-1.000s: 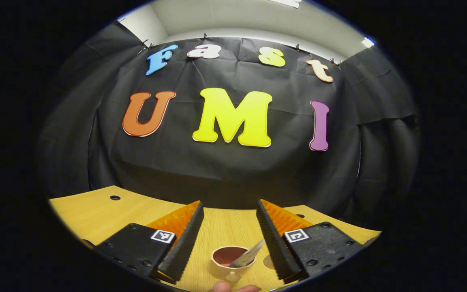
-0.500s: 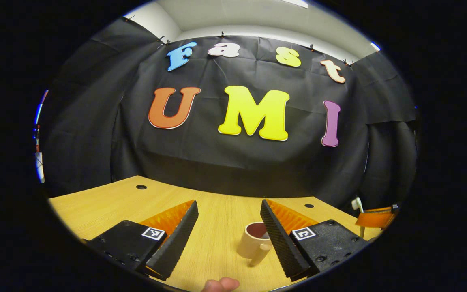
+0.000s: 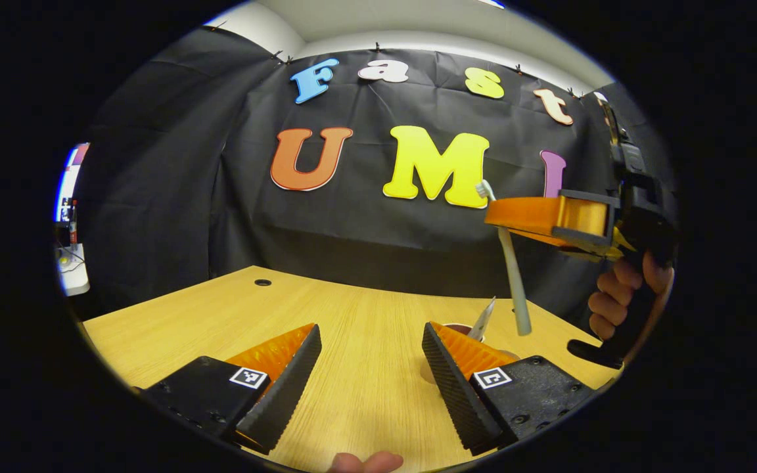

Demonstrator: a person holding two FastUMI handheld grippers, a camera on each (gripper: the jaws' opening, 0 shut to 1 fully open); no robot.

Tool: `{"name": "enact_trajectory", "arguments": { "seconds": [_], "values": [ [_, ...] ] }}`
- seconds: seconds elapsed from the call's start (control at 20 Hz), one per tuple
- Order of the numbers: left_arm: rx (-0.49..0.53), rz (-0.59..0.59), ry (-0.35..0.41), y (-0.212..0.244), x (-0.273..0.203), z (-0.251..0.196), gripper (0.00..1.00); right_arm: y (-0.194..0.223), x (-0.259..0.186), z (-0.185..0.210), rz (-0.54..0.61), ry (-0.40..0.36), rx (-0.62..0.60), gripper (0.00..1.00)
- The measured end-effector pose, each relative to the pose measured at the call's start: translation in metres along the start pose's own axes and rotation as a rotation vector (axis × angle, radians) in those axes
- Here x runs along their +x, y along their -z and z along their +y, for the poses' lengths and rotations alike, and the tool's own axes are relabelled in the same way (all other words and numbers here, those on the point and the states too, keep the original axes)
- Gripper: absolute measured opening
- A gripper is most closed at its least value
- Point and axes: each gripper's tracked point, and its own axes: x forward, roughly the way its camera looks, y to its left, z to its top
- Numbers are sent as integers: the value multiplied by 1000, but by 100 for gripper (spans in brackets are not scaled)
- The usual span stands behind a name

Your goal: Put the toothbrush and toothpaste on the desktop into the cup, then pick up the cup and place it on the coaster on the desktop.

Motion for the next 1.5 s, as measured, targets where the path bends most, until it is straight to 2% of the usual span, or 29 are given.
{"name": "enact_trajectory", "arguments": {
  "seconds": [0.2,0.45,0.8,1.0,1.15,1.2,1.3,1.35,1.4,1.45,1.5],
  "values": [
    [16,2,-28,2,3,16,98,12,33,-12,-32,24,-25,0],
    [17,12,-39,4,7,22,98,20,57,-56,-78,107,-96,0],
    [26,33,-29,9,18,14,98,36,58,-91,-111,151,-150,0],
    [32,54,-38,17,23,14,98,39,51,-91,-132,131,-138,0],
    [22,62,-44,20,23,13,98,36,40,-94,-152,140,-142,9],
    [21,64,-46,20,23,12,98,35,36,-91,-163,128,-148,9],
    [18,58,-43,17,22,8,98,30,23,-87,-186,119,-165,35],
    [15,55,-41,15,23,5,98,24,17,-86,-200,123,-180,53],
    [13,50,-36,12,22,1,98,19,11,-84,-212,122,-197,61],
    [9,44,-31,9,22,-3,98,14,5,-82,-225,123,-219,75],
    [7,38,-27,7,20,-7,98,8,-1,-79,-239,126,-245,77]
  ]
}}
